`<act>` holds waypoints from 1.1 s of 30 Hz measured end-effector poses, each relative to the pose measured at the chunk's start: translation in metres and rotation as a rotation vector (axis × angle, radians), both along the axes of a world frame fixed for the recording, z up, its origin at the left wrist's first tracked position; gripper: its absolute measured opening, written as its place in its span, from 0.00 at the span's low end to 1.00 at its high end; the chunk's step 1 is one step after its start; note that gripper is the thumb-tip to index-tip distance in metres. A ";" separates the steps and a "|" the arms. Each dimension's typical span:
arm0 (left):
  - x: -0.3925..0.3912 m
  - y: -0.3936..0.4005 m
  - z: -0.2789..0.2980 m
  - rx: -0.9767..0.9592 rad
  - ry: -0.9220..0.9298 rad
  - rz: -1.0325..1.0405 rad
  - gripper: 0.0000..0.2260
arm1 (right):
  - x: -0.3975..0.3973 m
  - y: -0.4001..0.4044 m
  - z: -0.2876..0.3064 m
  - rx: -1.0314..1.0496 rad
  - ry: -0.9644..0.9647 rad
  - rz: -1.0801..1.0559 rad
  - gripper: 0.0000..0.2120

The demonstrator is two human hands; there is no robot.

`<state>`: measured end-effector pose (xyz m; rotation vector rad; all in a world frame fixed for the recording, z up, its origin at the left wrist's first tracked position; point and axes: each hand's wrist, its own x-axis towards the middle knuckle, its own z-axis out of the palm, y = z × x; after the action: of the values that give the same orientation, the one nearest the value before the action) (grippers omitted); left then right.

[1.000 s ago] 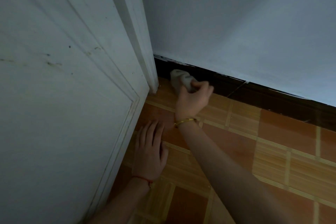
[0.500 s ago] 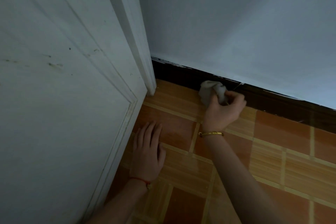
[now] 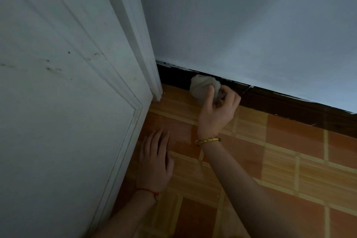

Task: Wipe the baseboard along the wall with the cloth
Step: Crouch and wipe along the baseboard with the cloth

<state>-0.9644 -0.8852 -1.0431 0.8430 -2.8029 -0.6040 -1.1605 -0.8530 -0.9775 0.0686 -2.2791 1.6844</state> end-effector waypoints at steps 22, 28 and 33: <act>-0.001 0.000 0.005 -0.023 -0.014 0.006 0.25 | 0.005 -0.026 0.009 0.031 -0.125 0.008 0.12; -0.001 0.000 0.005 -0.054 0.008 -0.004 0.24 | 0.021 -0.075 0.005 -0.034 -0.147 0.139 0.10; -0.001 0.000 0.006 -0.020 -0.011 -0.003 0.25 | 0.002 -0.027 0.009 0.001 -0.138 -0.012 0.09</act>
<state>-0.9654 -0.8851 -1.0370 0.8415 -2.8151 -0.5732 -1.1588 -0.8803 -0.9689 -0.0623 -2.3740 1.7315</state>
